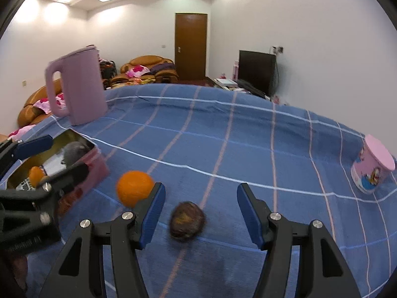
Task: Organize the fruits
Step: 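Open the left gripper to drop the yellow-green fruit while the right gripper releases the purple fruit into the tin, then grasp the orange with the left gripper while the right gripper grasps the dark brown striped fruit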
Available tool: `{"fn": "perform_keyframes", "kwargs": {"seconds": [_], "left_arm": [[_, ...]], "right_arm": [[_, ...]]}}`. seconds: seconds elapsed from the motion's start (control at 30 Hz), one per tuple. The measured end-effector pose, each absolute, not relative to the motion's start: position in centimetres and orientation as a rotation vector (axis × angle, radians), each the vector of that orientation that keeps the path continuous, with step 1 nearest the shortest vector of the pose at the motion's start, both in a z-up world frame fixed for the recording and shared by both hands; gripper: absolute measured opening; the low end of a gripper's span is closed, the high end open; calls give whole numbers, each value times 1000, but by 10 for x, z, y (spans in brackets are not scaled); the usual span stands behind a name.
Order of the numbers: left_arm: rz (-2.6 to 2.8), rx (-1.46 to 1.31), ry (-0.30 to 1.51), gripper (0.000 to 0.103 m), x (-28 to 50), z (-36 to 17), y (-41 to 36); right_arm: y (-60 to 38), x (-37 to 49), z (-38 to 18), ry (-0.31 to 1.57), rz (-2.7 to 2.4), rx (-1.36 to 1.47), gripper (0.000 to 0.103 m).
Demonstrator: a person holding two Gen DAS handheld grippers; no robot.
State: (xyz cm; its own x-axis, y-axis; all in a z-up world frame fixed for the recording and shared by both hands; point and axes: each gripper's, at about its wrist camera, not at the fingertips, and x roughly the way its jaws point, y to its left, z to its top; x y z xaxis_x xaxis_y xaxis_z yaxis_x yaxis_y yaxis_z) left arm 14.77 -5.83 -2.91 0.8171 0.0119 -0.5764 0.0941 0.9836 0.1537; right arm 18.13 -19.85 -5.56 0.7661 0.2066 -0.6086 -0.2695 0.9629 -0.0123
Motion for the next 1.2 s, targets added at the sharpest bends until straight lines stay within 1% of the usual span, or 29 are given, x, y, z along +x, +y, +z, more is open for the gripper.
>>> {"fn": "perform_keyframes", "kwargs": {"seconds": [0.3, 0.5, 0.73, 1.0, 1.1, 1.13, 1.2], "left_arm": [[-222, 234, 591, 80, 159, -35, -75], [-215, 217, 605, 81, 168, -39, -62], [-220, 124, 638, 82, 173, -43, -35], [-227, 95, 615, 82, 168, -44, -30], [-227, 93, 610, 82, 167, -43, -30], [-221, 95, 604, 82, 166, -43, -30], [-216, 100, 590, 82, 163, -42, -30]], "right_arm": [[-228, 183, -56, 658, 263, 40, 62], [-215, 187, -60, 701, 304, -6, 62], [-228, 196, -67, 757, 285, 59, 62], [-205, 198, -72, 803, 349, -37, 62], [-201, 205, -79, 860, 395, -42, 61], [-199, 206, -81, 871, 396, -46, 52], [-196, 205, -82, 876, 419, -59, 40]]}}
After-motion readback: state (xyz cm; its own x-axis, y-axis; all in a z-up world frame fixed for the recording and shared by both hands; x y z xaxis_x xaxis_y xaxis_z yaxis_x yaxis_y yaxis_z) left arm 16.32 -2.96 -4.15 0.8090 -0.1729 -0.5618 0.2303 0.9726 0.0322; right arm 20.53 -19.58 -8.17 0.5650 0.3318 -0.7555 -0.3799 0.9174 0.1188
